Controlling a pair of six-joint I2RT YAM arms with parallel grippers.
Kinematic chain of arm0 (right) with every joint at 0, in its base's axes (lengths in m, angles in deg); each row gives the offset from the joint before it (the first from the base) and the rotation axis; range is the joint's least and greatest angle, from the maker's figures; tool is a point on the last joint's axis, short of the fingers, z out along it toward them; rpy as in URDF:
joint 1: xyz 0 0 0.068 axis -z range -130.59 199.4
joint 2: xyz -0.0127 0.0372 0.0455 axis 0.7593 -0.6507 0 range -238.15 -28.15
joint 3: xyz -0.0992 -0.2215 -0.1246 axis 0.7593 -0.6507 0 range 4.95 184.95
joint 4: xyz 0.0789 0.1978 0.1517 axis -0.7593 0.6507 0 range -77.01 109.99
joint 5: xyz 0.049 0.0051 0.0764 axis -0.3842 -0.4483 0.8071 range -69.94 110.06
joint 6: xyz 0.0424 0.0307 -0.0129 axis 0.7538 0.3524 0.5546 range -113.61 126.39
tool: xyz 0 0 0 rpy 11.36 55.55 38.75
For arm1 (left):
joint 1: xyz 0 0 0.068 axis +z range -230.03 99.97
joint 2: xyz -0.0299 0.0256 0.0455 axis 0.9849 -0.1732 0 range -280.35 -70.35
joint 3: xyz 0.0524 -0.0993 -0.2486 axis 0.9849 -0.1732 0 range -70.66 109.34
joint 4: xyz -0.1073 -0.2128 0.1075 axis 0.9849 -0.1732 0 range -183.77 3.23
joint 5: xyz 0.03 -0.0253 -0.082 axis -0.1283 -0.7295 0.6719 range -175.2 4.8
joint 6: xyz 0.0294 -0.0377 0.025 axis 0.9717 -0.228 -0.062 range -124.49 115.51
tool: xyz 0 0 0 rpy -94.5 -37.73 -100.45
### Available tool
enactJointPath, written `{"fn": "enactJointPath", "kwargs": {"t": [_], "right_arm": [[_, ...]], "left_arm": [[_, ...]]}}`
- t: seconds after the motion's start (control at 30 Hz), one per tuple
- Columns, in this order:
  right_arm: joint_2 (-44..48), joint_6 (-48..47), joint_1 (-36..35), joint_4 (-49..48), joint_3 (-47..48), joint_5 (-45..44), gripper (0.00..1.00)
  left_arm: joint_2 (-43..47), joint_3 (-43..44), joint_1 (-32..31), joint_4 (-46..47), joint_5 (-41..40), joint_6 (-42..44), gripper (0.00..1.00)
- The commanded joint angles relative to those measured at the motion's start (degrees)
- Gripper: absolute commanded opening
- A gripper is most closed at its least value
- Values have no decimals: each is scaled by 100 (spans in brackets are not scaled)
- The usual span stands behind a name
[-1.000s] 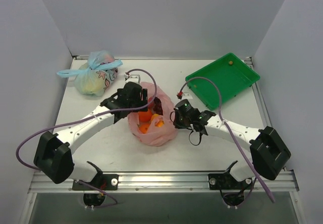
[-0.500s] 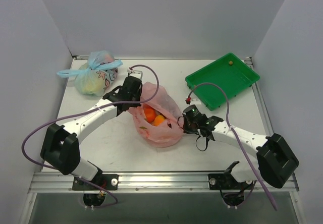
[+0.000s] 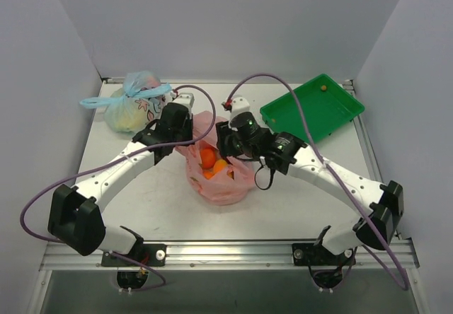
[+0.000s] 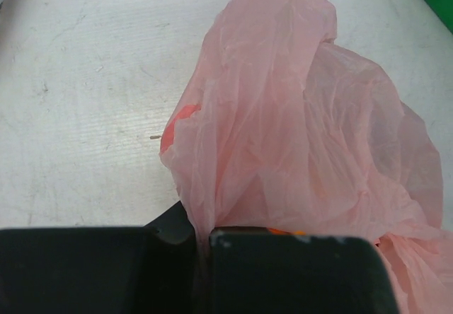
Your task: Untie the knot of the plastic bag and take out the fruit
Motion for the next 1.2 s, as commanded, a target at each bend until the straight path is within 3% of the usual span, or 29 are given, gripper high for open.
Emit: {"fn": "enactJointPath", "kwargs": {"t": [0.0,0.17,0.3,0.5,0.63,0.67,0.77,0.9,1.17], "right_arm": [[-713,-247,-228,337,205,79,45],[-1276,-238,-729,-58,-303,703,44],[-1373,-431,-1273,-155,-778,1062,43],[-1162,-291,-1512,-953,-1638,1826,44],[-1013,-510,-1564,-1008,-1711,1900,49],[-952,-537,-1556,-990,-1711,1803,50],[-618,-598,-1459,-911,-1693,1382,54],[-178,-651,-1231,-622,-1570,1091,61],[279,-721,-345,-340,-1333,1037,61]], "left_arm": [[130,-35,16,295,123,-53,0],[33,-96,16,321,34,-228,4],[-54,-228,16,383,25,-580,14],[-186,-386,103,461,-1,-984,36],[-125,-466,183,593,131,-1037,61],[-21,-457,183,585,148,-985,76],[417,-492,174,480,105,-993,96],[1104,-614,156,164,61,-1090,97],[2572,-1388,104,-513,209,-1196,98]]}}
